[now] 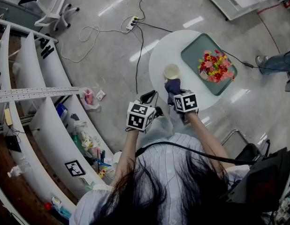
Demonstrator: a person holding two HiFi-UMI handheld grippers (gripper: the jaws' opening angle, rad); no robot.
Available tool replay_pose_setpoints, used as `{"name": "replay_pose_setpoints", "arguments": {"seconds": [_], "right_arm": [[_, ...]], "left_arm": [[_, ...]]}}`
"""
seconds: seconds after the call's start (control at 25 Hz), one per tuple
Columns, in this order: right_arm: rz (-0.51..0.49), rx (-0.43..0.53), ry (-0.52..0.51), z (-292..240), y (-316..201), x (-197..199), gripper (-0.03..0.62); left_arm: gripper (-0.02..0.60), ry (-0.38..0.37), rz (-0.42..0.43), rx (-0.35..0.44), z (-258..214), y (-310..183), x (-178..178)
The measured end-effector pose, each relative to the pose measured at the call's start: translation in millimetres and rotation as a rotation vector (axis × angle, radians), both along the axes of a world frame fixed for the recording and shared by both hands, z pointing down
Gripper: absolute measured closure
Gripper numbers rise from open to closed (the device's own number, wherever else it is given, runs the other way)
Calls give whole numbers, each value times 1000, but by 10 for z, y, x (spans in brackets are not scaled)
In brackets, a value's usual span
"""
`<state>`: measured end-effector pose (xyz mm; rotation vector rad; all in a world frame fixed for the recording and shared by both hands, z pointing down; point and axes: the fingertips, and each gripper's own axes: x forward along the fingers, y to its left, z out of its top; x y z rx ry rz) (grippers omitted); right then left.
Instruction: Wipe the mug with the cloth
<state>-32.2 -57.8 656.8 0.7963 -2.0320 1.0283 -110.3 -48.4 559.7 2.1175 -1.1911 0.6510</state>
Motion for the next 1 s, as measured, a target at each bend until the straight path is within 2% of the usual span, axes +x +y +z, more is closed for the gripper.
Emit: {"name": "replay_pose_setpoints", "arguments": {"seconds": [0.16,0.44,0.84,1.0], "right_arm": [[-7,1,12,29,-33,81,470],[24,-9,3,19,-121,221,470],[3,-10,4,47,-213,365,470],[1,-15,6,53,-245,428,470]], "left_arm": [[546,-90,98,20,60,-43,131],[546,-155,222,12,190,-168,360],[546,-400,499,66,384,-589,648],[546,-499,626,49,534,-620,750]]}}
